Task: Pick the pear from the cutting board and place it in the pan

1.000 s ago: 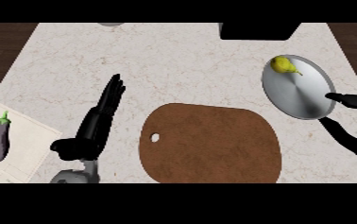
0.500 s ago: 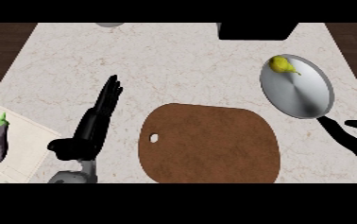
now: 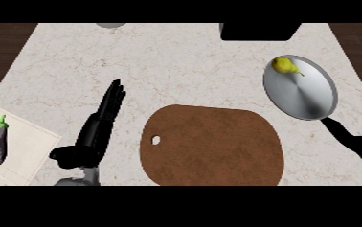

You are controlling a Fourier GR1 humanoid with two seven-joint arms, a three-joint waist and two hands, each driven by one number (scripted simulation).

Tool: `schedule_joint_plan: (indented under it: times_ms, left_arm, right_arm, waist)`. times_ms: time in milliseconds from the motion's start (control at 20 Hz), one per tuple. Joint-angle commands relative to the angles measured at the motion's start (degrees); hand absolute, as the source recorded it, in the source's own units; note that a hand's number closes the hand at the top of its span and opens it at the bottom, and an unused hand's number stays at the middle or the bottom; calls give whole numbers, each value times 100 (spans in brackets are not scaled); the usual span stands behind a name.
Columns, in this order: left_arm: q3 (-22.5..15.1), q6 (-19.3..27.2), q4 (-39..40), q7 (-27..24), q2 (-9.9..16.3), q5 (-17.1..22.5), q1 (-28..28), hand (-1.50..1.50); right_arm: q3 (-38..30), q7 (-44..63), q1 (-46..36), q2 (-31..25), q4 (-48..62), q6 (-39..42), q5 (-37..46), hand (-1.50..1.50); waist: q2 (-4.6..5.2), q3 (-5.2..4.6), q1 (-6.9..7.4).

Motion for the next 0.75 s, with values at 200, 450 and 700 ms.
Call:
schedule_joint_plan:
  times_ms: [200, 450, 700]
  left_arm:
    - [-131, -34, -202, -133, -117, -102, 380, 0]
    - [291, -291, 227, -164, 108, 62, -138, 0]
    - [-52, -40, -68, 62, -191, -168, 106, 0]
  right_arm:
    - [133, -222, -118, -196, 266, -83, 61, -150]
    - [384, -260, 396, 219, -435, -450, 82, -150]
    - [282, -524, 178, -88, 5, -738, 173, -150]
  waist:
    - [9, 3, 42]
    - [1, -2, -10]
    - [12, 4, 38]
